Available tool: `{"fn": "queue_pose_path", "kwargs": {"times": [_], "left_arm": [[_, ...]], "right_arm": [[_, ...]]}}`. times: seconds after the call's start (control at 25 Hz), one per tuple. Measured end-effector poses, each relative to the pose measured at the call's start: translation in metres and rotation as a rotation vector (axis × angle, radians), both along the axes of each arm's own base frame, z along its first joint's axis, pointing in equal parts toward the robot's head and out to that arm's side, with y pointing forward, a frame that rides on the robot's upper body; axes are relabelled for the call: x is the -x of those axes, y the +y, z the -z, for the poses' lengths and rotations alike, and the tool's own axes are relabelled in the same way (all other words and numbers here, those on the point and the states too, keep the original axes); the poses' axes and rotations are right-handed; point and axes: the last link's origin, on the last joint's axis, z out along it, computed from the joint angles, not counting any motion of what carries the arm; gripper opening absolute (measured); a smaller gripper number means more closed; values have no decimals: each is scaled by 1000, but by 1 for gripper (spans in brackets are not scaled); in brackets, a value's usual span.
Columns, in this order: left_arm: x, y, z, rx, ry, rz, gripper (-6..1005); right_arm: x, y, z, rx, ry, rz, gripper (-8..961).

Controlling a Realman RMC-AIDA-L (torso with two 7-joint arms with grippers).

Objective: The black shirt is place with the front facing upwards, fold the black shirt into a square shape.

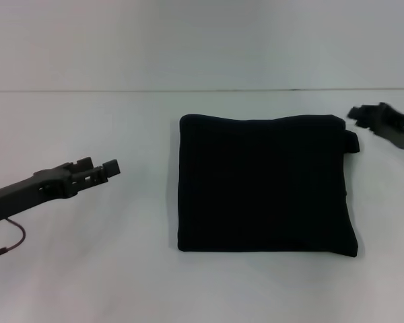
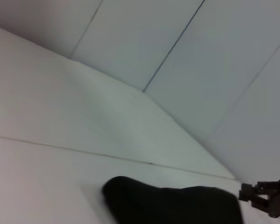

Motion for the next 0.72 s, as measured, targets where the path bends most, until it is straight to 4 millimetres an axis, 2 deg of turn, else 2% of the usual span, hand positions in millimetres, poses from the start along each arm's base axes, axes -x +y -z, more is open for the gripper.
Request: {"fn": "queue_pose_path", "kwargs": {"times": [0.16, 0.32, 0.52, 0.72], "left_arm": [[-11, 8, 1, 77, -58, -39, 938], [-30, 24, 9, 237, -96, -110, 935], [-46, 48, 20, 357, -114, -247, 932], [-54, 69, 34, 377, -51, -364, 928]], "right_arm": [[-19, -23, -18, -109, 14, -88, 258], [-32, -51, -29, -123, -90, -254, 364], [-33, -90, -27, -104, -258, -563, 528], [-38, -122, -18, -123, -361, -723, 742]]}}
